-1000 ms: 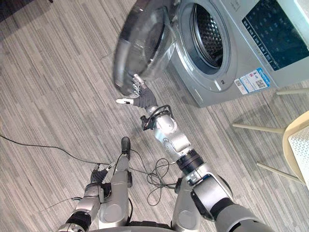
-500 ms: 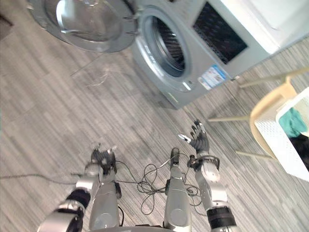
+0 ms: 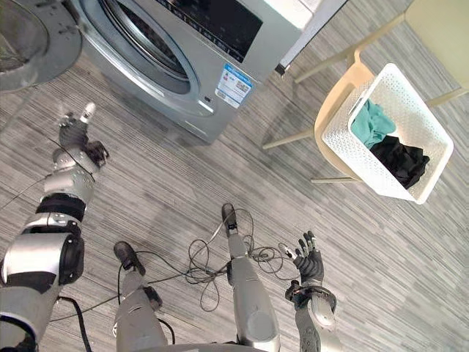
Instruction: Pick up the laundry basket with both hands and put the clothes into the washing machine.
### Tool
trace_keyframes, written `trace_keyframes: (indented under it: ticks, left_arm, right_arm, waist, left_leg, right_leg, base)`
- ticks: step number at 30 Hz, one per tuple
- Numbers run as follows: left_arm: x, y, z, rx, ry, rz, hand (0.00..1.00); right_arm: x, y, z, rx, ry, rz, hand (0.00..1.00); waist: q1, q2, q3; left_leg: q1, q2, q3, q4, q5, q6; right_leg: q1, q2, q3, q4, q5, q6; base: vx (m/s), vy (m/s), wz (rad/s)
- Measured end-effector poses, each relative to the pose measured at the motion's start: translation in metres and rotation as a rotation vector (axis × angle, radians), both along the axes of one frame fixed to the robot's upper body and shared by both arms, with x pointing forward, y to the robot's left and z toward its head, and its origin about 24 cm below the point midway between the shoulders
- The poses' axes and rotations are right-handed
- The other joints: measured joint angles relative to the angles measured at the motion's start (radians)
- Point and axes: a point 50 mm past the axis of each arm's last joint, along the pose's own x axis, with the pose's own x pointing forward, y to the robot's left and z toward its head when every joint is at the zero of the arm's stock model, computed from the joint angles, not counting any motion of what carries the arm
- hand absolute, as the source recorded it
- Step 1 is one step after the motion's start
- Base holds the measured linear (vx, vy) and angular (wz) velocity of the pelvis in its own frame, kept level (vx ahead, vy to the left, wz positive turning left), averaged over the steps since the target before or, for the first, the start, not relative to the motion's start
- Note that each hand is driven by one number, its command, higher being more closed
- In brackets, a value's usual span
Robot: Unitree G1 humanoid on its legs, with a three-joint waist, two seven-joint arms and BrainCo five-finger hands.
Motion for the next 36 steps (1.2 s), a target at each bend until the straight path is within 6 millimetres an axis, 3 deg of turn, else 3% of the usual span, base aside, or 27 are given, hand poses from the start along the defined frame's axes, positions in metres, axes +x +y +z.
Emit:
trace_keyframes:
  ticks: [4, 8, 13, 21, 27, 30, 36]
  left_arm:
    - [0.006, -0.014, 0.016, -0.157, -0.126, 0.005, 0.00]
    - [0.011, -0.029, 0.032, -0.235, -0.202, 0.002, 0.00]
    - [0.012, -0.037, 0.056, -0.322, -0.301, 0.027, 0.00]
    - [0.007, -0.034, 0.069, -0.395, -0.336, 0.096, 0.00]
    - [-0.011, -0.012, 0.084, -0.460, -0.471, 0.181, 0.00]
    - [-0.029, 0.013, 0.073, -0.463, -0.525, 0.275, 0.00]
    - [-0.050, 0.033, -0.001, -0.384, -0.342, 0.367, 0.00]
  right_arm:
    - [-0.006, -0.004, 0.008, 0.010, -0.026, -0.035, 0.00]
    - [-0.007, -0.007, 0.015, 0.014, -0.067, -0.057, 0.00]
    - [-0.008, -0.010, 0.018, 0.023, -0.082, -0.064, 0.00]
    - [-0.010, -0.015, 0.018, 0.030, -0.093, -0.078, 0.00]
    - [-0.017, -0.019, 0.009, 0.020, -0.051, -0.088, 0.00]
    - [-0.018, -0.021, 0.009, 0.006, -0.044, -0.086, 0.00]
    - [-0.021, -0.031, -0.005, -0.011, 0.030, -0.106, 0.00]
  waist:
    - [0.019, 0.001, 0.001]
    - [0.029, 0.004, 0.003]
    - [0.066, 0.018, 0.013]
    - [0.075, 0.039, 0.026]
    - [0.109, 0.065, 0.043]
    - [0.126, 0.071, 0.047]
    - [0.153, 0.078, 0.043]
  left_leg:
    - [-0.036, 0.053, 0.023, 0.071, -0.012, -0.017]
    - [-0.075, 0.075, 0.038, 0.116, -0.012, -0.016]
    - [-0.150, 0.105, 0.031, 0.189, -0.039, -0.011]
    - [-0.246, 0.122, -0.047, 0.301, -0.086, -0.001]
    - [-0.272, 0.132, -0.072, 0.336, -0.092, 0.004]
    - [-0.255, 0.130, -0.076, 0.339, -0.091, 0.004]
    - [-0.186, 0.091, -0.085, 0.338, -0.102, 0.022]
  right_leg:
    - [-0.002, 0.028, -0.012, 0.000, 0.003, -0.002]
    - [-0.002, 0.033, -0.038, 0.000, 0.003, -0.003]
    - [-0.009, 0.037, -0.082, 0.000, 0.003, -0.003]
    - [-0.016, 0.032, -0.115, 0.000, 0.003, -0.003]
    - [-0.012, 0.035, -0.138, 0.000, 0.003, -0.003]
    - [0.012, 0.033, -0.147, 0.000, 0.003, -0.004]
    - [0.096, 0.003, -0.174, 0.005, -0.029, -0.034]
  base:
    - [0.02, -0.008, -0.12]
    - [0.00, -0.005, 0.13]
    - [-0.04, 0.000, 0.19]
    - [-0.03, 0.017, 0.11]
    - [-0.02, 0.015, 0.05]
    - [-0.02, 0.014, 0.12]
    - [-0.03, 0.017, 0.23]
